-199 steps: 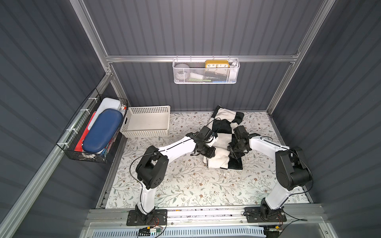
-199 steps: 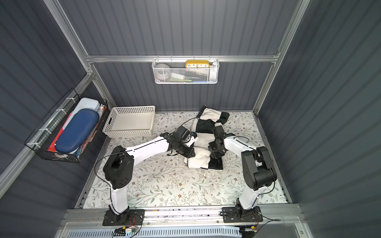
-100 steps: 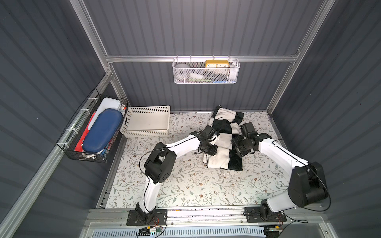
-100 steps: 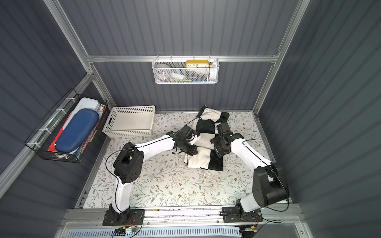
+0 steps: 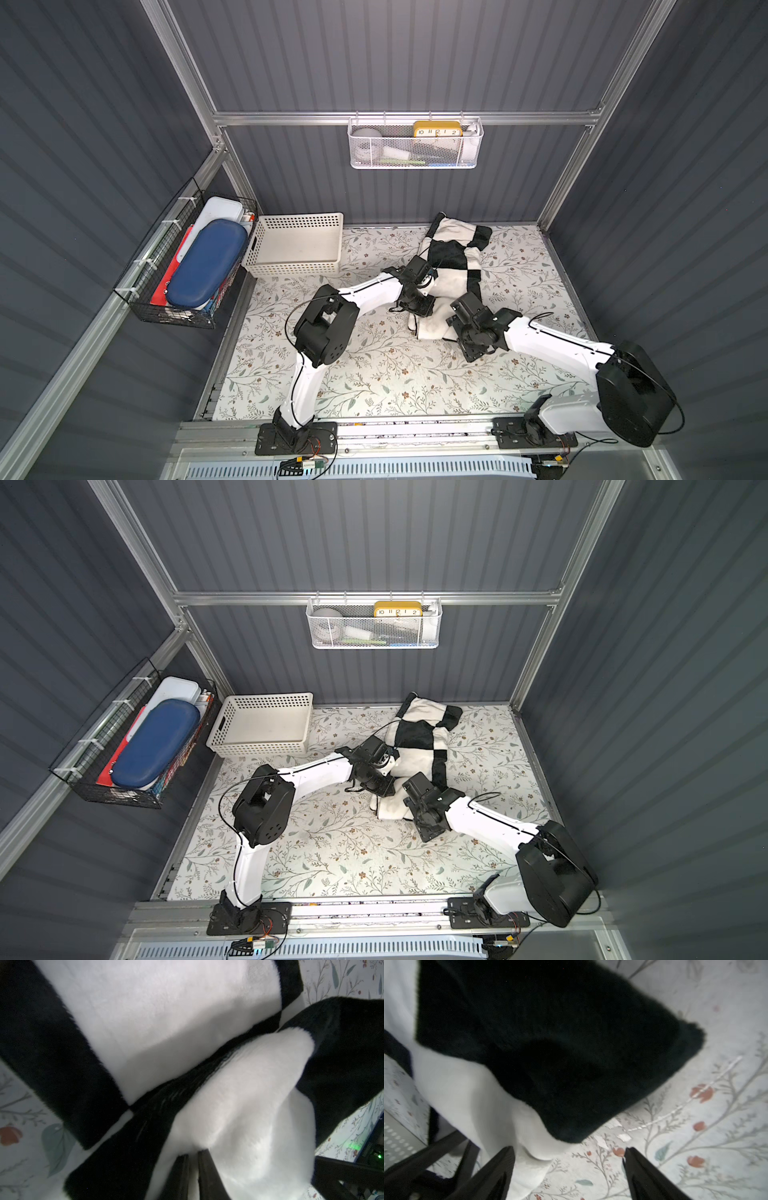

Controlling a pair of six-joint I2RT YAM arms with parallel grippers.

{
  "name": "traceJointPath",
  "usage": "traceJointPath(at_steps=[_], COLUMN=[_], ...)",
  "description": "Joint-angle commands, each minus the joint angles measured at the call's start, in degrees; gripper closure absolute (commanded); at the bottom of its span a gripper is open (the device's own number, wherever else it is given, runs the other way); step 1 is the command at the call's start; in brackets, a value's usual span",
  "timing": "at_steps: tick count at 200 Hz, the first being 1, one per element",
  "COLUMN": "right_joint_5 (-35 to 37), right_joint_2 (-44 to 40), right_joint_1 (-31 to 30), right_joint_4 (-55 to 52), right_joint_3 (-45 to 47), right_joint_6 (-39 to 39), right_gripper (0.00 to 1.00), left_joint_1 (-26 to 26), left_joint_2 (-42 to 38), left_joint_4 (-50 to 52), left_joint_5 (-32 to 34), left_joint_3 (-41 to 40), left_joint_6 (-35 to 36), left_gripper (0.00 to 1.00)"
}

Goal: Roll up the pillowcase
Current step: Roll the pillowcase at the center of the board.

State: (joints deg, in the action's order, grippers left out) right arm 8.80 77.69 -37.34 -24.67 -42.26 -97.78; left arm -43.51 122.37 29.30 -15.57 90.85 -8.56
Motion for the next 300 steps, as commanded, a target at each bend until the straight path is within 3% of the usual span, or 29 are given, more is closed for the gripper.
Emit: traceJointPath(at_steps=[1, 12, 32, 72, 110, 138, 148, 162, 198, 247, 300], right_joint_5=[9.04, 8.39, 4.49, 10.05, 8.26, 8.11, 6.73, 4.52, -4.44, -3.48, -9.72], right_joint_2=[-0.78, 1.05, 5.94, 12.07, 11.93, 6.2, 3.91, 0.73, -5.65, -12.48, -5.94], right_joint_1=[-1.18, -1.33, -2.86, -4.69, -4.67, -4.58, -4.49, -4.41, -4.58, -3.0, 5.85], right_joint_4=[5.7, 10.08, 7.95, 12.75, 11.7, 7.17, 2.81, -0.77, -8.64, -16.05, -15.25], right_joint_3=[3.15, 4.7, 3.26, 3.64, 4.93, 6.82, 6.7, 6.93, 7.21, 3.33, -4.65], right_joint_6=[-7.94, -8.19, -11.49, -12.36, -14.27, -13.37, -14.57, -13.11, -12.55, -8.75, 1.98], right_gripper=[0.13, 0.13, 0.13, 0.16, 0.5, 0.83, 0.89, 0.93, 0.98, 0.96, 0.92], left_joint_1=[0.27, 0.32, 0.35, 0.35, 0.68, 2.41, 3.09, 3.59, 3.55, 1.83, -0.15], left_joint_2=[-0.29, -0.43, -0.05, -0.2, -2.64, -5.99, -7.68, -9.32, -9.06, -9.81, -6.68], left_joint_4=[0.86, 0.6, 0.83, 0.58, 0.76, 2.15, 2.26, 2.08, 1.64, 0.32, 0.54], left_joint_5=[-2.52, -2.74, -3.46, -5.08, -3.01, -0.18, 1.56, 1.63, 0.09, -3.06, -4.88], left_joint_3=[-1.85, -2.15, -1.99, -2.49, -3.31, -1.97, -1.73, -1.61, -1.46, -3.31, -2.33], left_joint_6=[-0.9, -0.8, -0.55, -0.04, -0.3, -0.93, -1.54, -1.47, 1.46, 0.82, 1.57], left_gripper=[0.85, 0.85, 0.85, 0.85, 0.8, 0.54, 0.42, 0.37, 0.35, 0.37, 0.38])
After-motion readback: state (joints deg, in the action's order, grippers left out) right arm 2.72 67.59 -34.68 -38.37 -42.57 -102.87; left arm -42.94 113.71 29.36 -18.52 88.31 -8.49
